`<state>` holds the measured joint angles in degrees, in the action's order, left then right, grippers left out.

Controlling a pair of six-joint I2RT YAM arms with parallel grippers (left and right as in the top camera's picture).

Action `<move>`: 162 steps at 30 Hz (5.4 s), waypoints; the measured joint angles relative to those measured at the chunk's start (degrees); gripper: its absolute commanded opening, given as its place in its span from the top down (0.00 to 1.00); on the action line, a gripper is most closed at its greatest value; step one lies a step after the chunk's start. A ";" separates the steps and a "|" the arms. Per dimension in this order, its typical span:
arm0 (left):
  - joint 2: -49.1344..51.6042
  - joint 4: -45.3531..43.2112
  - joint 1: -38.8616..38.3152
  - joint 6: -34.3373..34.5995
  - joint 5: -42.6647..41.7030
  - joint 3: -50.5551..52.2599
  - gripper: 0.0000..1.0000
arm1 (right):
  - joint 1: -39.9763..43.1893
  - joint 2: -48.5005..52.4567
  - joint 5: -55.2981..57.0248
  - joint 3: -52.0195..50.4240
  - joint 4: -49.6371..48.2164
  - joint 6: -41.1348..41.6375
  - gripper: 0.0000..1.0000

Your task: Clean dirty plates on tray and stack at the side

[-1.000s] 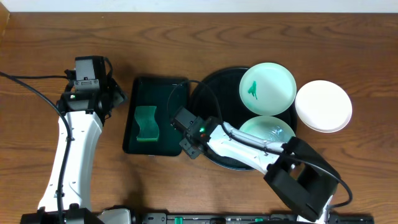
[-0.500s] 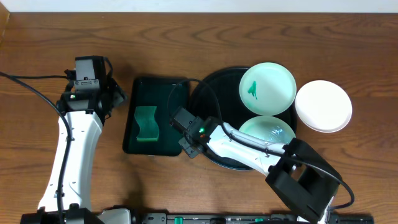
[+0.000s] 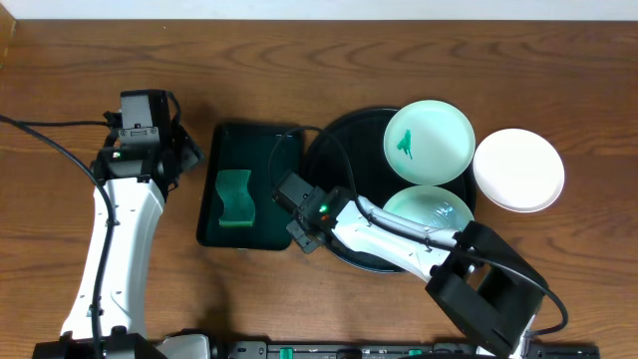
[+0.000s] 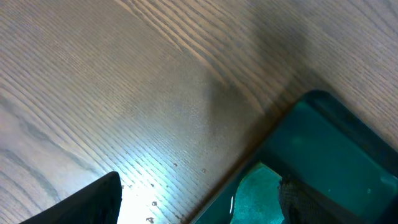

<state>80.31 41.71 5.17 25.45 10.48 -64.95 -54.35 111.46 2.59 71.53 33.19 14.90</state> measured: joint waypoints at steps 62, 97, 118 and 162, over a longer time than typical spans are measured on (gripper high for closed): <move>0.00 0.02 -0.02 0.00 0.00 0.00 0.20 | 2.86 -4.50 -3.23 8.72 15.96 -3.52 0.01; 0.00 0.00 0.00 0.00 0.00 0.00 0.20 | 45.24 -21.46 -0.57 -10.36 35.65 3.96 0.65; 0.00 0.02 -0.02 0.00 0.00 0.00 0.20 | 45.24 -21.46 -1.86 -16.57 30.58 8.22 0.99; 0.00 0.02 -0.02 -0.02 0.00 0.00 0.19 | 41.77 -21.46 -16.00 -16.59 30.49 8.24 0.99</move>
<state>80.31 41.74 5.15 25.43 10.48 -64.95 -12.58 90.00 -13.41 54.94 63.68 23.14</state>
